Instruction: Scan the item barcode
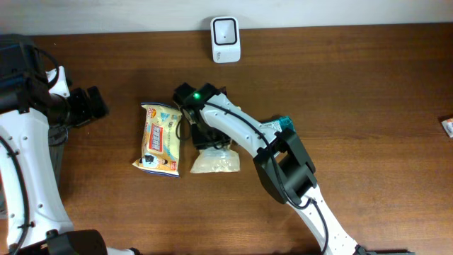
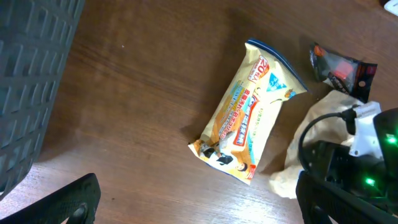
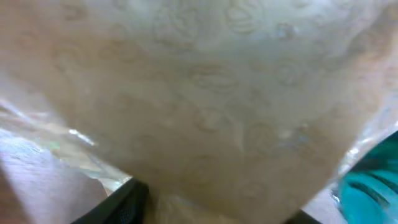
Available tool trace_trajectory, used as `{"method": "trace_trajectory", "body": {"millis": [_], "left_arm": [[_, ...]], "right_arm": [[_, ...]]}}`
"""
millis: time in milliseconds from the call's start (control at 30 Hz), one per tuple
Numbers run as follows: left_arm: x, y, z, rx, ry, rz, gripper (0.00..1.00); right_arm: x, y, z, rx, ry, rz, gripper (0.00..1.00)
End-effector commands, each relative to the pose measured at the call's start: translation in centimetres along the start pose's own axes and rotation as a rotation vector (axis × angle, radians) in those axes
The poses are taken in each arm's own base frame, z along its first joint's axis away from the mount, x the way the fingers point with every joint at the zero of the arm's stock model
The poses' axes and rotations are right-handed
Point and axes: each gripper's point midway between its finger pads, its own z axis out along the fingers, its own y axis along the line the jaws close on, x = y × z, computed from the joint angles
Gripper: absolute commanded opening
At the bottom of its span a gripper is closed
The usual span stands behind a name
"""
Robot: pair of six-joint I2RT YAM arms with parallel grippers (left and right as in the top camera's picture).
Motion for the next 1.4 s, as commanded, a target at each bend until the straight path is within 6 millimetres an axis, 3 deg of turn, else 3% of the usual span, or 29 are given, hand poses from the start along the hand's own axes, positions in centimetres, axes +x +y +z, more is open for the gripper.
{"method": "trace_trajectory", "body": {"millis": [0,233,333,467,800,1000,1300,1367], "left_arm": [[0.1,-0.1,-0.4,0.011,-0.011,-0.007,0.99],[0.1,-0.1,-0.4,0.010,-0.011,-0.007,0.99],[0.1,-0.1,-0.4,0.010,-0.011,-0.007,0.99],[0.1,-0.1,-0.4,0.010,-0.011,-0.007,0.99],[0.1,-0.1,-0.4,0.010,-0.011,-0.007,0.99],[0.1,-0.1,-0.4,0.010,-0.011,-0.007,0.99],[0.1,-0.1,-0.4,0.010,-0.011,-0.007,0.99],[0.1,-0.1,-0.4,0.010,-0.011,-0.007,0.99]], "right_arm": [[-1.5,-1.3,-0.8,0.012,-0.014,0.013,0.43],[-2.8,-1.4,-3.7,-0.017,-0.060,-0.013,0.36],[-2.3,-1.5,-3.5,-0.007,-0.042,-0.022,0.54],[-0.4,-1.1,-1.6,0.030,0.014,-0.051,0.63],[1.6,-0.2,3.5,0.047,0.055,-0.089,0.67],[1.4,-0.4,3.9,0.048,0.047,-0.084,0.31],[-0.3,-0.9,0.9,0.031,0.013,-0.057,0.16],[-1.4,-1.1,-0.7,0.012,-0.014,-0.041,0.06]]}}
